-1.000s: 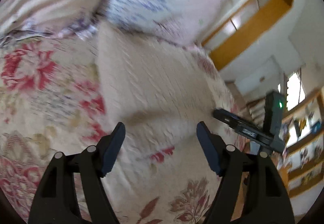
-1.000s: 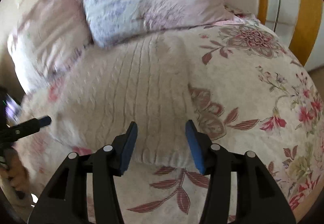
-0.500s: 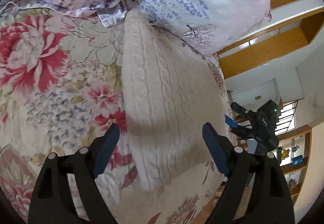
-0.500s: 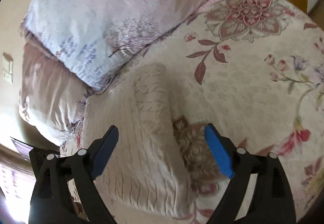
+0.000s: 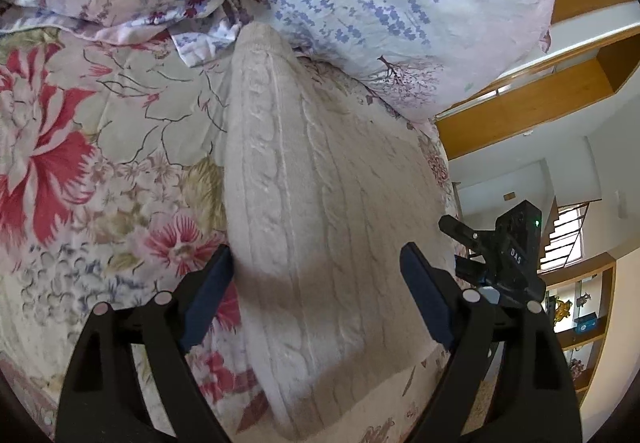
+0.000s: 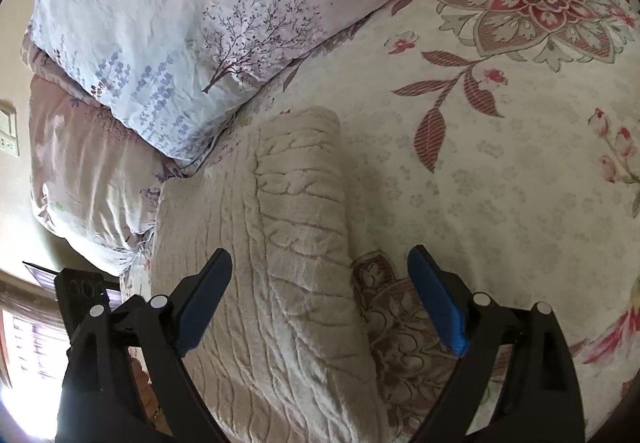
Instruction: Fold small clothes
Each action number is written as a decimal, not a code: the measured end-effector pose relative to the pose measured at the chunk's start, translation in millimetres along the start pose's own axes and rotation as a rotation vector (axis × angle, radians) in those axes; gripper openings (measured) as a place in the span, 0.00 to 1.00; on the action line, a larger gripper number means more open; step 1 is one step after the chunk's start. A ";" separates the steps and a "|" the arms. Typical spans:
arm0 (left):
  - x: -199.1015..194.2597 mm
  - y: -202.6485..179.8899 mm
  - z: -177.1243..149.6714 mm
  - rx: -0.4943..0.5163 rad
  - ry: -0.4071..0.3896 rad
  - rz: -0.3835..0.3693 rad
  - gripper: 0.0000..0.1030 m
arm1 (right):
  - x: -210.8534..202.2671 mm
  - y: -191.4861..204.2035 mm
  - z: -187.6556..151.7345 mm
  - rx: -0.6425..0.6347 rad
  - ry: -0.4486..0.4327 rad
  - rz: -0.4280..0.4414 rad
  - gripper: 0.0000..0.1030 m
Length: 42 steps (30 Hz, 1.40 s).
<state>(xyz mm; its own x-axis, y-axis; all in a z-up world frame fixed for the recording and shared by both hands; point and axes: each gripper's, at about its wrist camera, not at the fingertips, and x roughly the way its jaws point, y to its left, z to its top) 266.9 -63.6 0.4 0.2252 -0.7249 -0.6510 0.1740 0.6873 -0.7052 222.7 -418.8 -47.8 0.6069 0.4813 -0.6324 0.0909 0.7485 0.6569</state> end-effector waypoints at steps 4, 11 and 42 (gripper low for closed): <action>9.0 1.4 1.7 -0.013 0.002 -0.031 0.81 | 3.4 0.3 -1.3 -0.018 0.013 0.029 0.72; 17.5 -0.8 7.5 -0.030 -0.018 -0.077 0.80 | 13.3 -1.7 -4.9 -0.009 0.033 0.151 0.52; -131.5 78.1 -26.4 -0.072 -0.198 0.039 0.40 | 71.7 160.6 -77.1 -0.292 0.014 0.169 0.29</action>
<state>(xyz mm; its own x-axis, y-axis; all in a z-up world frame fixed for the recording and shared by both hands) 225.6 84.2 23.5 0.4152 -0.6702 -0.6151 0.0942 0.7042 -0.7037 219.9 -228.9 -19.3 0.5827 0.6147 -0.5316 -0.2417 0.7557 0.6087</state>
